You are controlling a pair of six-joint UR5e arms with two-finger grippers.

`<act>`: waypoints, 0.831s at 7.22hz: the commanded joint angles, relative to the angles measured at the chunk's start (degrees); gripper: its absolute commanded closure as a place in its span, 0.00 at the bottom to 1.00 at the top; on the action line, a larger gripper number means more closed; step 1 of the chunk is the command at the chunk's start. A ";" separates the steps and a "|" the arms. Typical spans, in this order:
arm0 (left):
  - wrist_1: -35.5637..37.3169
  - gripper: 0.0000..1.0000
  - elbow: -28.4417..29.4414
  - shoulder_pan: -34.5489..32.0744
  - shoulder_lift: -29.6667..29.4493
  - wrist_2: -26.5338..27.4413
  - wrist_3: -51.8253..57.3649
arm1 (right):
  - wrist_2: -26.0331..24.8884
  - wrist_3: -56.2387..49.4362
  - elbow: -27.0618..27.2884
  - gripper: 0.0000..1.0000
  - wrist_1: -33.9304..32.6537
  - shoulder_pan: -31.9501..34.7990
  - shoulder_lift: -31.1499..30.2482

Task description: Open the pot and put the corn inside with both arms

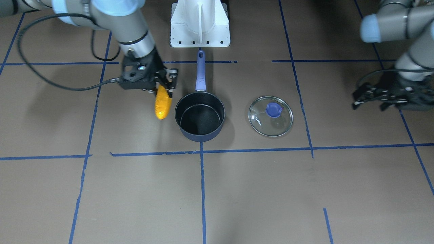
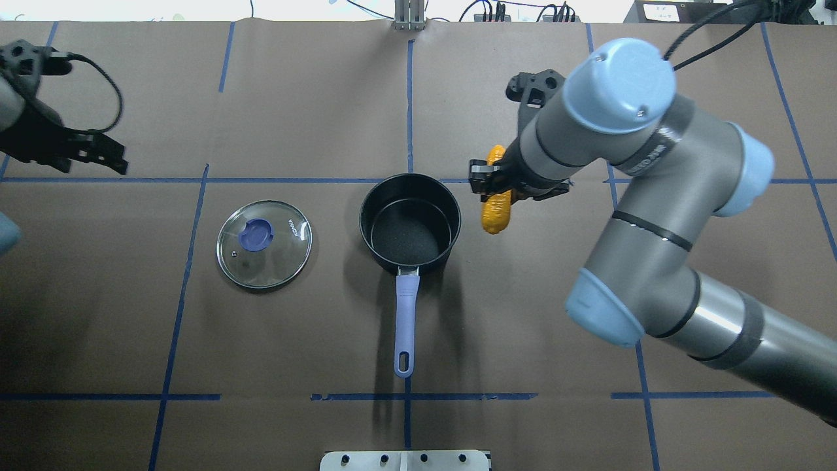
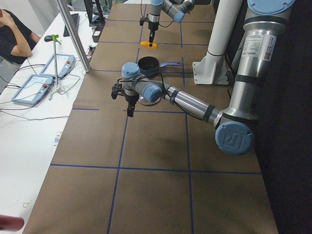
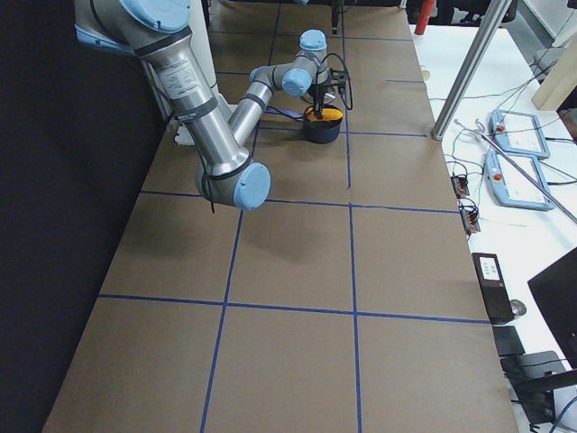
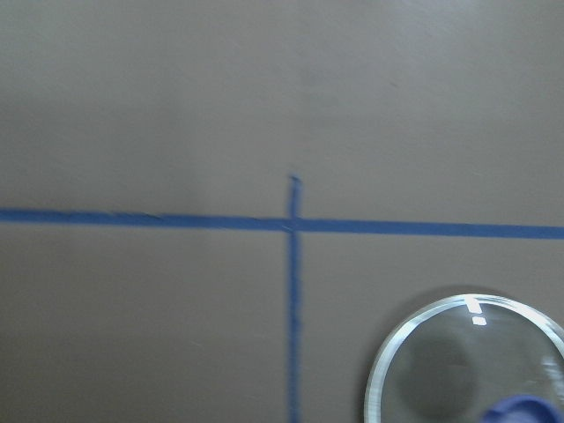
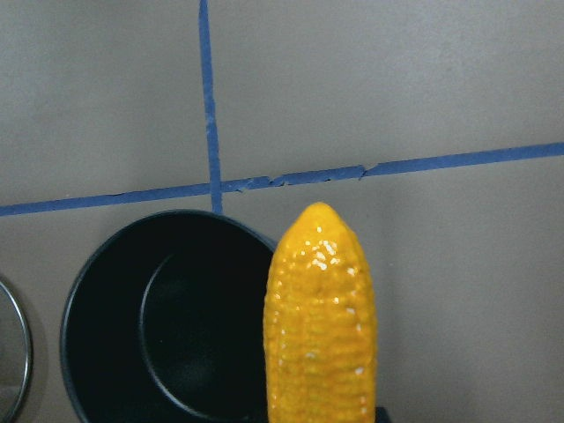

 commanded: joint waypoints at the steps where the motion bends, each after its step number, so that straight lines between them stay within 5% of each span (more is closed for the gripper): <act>1: 0.07 0.00 1.87 -7.06 4.18 -2.28 12.11 | -3.43 2.94 -6.36 0.97 0.20 -3.51 5.94; 3: -0.10 0.00 4.32 -11.12 6.82 -2.36 22.04 | -3.53 3.30 -11.82 0.93 2.47 -3.70 9.30; 4: -0.10 0.00 4.33 -12.87 8.14 -2.36 24.44 | -3.53 3.48 -12.81 0.78 3.44 -3.70 9.48; 5: -0.10 0.00 4.33 -14.11 9.37 -2.45 26.46 | -3.53 4.70 -12.91 0.33 4.85 -3.70 9.31; 6: -0.10 0.00 4.94 -15.08 11.21 -2.45 29.62 | -3.53 4.88 -12.82 0.02 5.47 -3.70 9.49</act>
